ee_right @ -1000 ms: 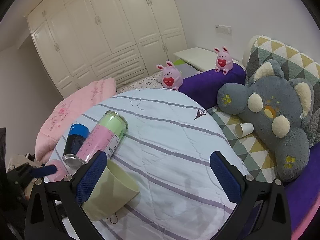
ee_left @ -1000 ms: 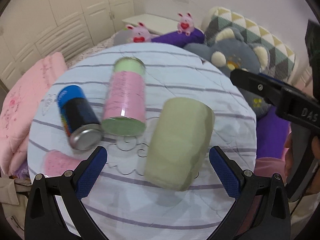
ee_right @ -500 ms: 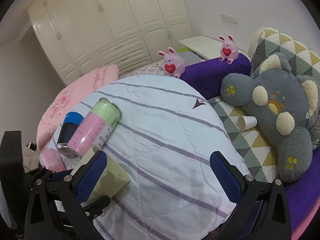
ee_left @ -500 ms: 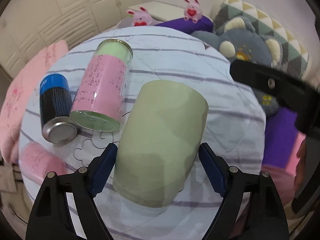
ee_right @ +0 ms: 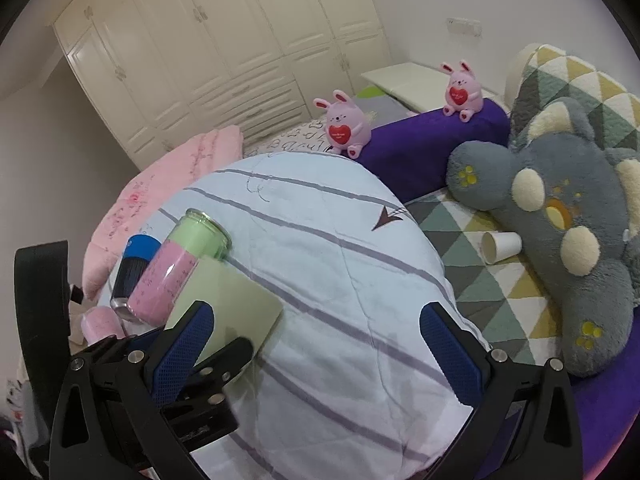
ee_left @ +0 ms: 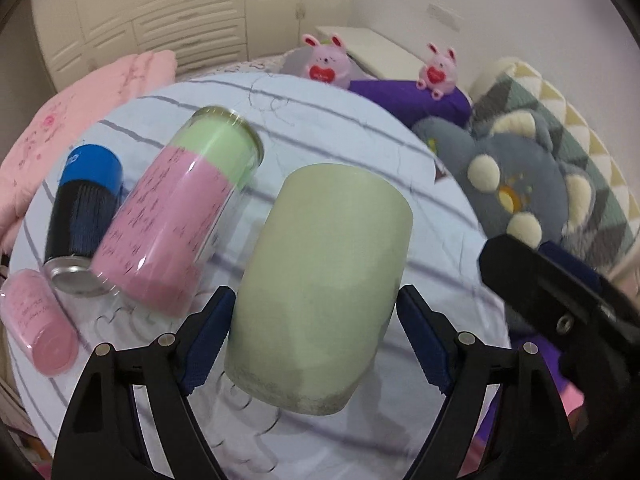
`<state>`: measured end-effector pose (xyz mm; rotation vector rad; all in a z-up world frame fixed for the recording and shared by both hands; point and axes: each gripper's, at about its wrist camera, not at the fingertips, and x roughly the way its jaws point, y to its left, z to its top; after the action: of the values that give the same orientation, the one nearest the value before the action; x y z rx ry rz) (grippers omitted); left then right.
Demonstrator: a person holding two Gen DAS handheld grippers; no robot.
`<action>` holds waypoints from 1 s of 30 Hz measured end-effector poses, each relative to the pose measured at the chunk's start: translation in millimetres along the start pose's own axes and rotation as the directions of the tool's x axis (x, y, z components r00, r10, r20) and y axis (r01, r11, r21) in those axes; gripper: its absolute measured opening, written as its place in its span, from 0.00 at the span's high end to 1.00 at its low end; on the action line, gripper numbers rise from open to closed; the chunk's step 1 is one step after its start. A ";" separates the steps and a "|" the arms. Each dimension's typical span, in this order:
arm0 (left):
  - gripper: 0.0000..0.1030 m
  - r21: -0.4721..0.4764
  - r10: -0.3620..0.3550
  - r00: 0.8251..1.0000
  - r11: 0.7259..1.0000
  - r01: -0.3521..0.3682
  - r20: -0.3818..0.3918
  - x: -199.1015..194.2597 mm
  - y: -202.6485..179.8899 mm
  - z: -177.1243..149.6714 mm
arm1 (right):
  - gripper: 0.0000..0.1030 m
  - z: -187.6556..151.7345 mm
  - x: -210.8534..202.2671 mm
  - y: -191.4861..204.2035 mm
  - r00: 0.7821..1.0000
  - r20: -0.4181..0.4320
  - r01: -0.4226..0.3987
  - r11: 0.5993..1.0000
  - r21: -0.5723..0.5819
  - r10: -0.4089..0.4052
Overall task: Flip cup upright
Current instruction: 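Close the right gripper on the rim of the pale green cup, then lift the green cup with the right gripper and rotate it upright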
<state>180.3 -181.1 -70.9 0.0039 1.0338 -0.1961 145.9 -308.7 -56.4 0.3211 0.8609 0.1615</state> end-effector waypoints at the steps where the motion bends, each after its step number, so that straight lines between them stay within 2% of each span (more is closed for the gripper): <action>1: 0.19 -0.005 0.003 1.000 1.000 -0.003 -0.002 3.2 -1.4 3.0 | 0.00 4.6 3.8 -2.0 1.000 -0.004 -0.016 1.000 0.001 0.016; 5: 0.19 -0.032 0.011 1.000 0.999 -0.011 0.010 9.3 -5.7 14.1 | 0.00 16.6 16.4 -7.7 0.998 -0.035 -0.054 0.998 0.011 0.054; 12: 0.18 -0.057 0.005 1.000 0.998 -0.004 0.020 15.2 -4.8 21.6 | 0.00 30.6 29.9 -14.6 0.995 -0.077 -0.066 0.998 0.012 0.066; 14: 0.15 -0.062 -0.017 1.000 0.998 0.017 0.004 14.5 -0.7 21.7 | 0.00 31.7 30.5 -13.1 0.995 -0.082 -0.056 0.998 0.004 0.056; 15: 0.11 -0.063 -0.022 1.000 0.998 0.022 -0.002 13.3 1.3 22.1 | 0.00 31.7 30.1 -11.6 0.995 -0.082 -0.053 0.999 0.002 0.053; 17: 0.04 -0.061 -0.038 0.999 0.997 0.039 0.003 5.1 7.2 21.5 | 0.00 33.3 29.4 -10.7 0.995 -0.088 -0.051 0.999 0.000 0.051; 23: 0.00 -0.004 -0.102 0.994 0.995 0.102 0.030 -32.9 25.8 10.5 | 0.00 36.3 22.7 4.3 0.994 -0.101 -0.050 0.999 0.005 0.051; 30: 0.00 0.040 -0.049 0.997 0.998 0.047 0.055 -68.9 62.8 -4.6 | 0.00 37.5 20.9 33.6 0.991 -0.135 -0.019 1.000 -0.025 0.015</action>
<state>152.5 -107.9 -20.0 0.0083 0.9751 -0.2585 187.7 -279.5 -37.1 0.2955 0.9894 0.2118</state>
